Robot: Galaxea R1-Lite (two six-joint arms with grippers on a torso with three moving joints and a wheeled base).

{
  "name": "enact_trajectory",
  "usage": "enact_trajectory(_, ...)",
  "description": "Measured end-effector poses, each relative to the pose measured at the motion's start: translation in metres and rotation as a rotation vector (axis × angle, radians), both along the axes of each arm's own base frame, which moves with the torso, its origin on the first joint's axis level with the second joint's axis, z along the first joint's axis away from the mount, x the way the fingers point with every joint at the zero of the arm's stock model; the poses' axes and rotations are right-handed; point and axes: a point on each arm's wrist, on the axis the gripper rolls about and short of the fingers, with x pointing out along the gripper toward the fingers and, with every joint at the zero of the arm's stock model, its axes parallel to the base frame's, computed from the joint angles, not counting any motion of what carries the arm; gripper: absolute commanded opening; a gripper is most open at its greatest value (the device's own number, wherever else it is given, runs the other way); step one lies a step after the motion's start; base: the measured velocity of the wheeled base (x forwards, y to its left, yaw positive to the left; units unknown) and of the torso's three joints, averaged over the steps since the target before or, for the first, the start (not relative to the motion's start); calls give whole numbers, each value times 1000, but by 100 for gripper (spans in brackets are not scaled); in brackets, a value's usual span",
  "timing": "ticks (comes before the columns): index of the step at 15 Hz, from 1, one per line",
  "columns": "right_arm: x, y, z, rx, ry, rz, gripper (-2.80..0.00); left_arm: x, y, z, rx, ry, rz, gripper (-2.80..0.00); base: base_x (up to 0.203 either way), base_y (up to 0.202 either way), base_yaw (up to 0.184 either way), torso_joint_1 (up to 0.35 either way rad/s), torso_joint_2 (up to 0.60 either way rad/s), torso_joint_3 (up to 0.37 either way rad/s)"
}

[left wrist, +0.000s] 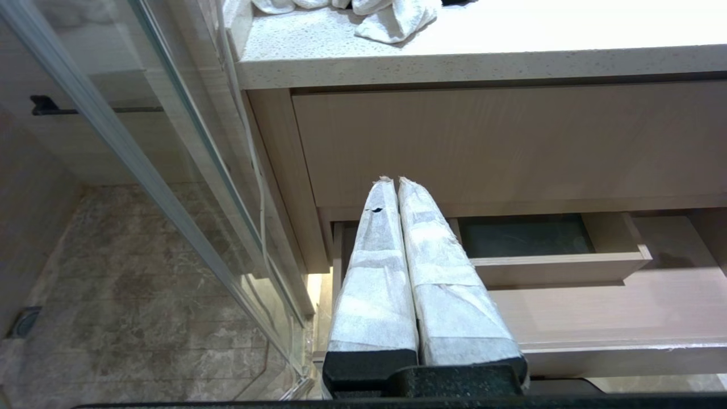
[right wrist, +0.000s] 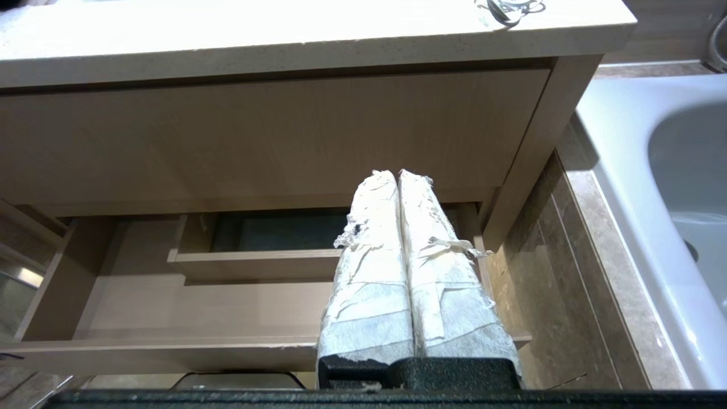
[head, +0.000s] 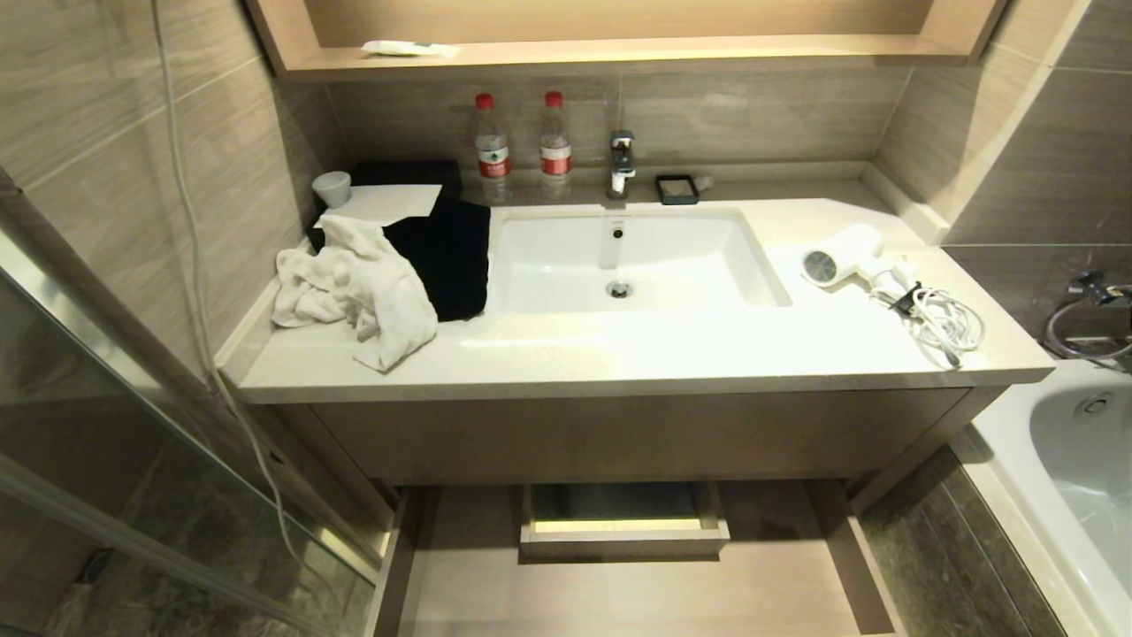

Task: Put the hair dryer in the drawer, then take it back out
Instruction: Pick up the hairdryer

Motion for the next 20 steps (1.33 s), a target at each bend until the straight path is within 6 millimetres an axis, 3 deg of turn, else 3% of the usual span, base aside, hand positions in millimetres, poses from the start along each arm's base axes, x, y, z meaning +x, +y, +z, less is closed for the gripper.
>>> enact_trajectory(20, 0, 0, 0, -19, -3, 1, -280, 0, 0, 0, 0, 0, -1, -280, 0, 0, 0, 7, 0, 8)
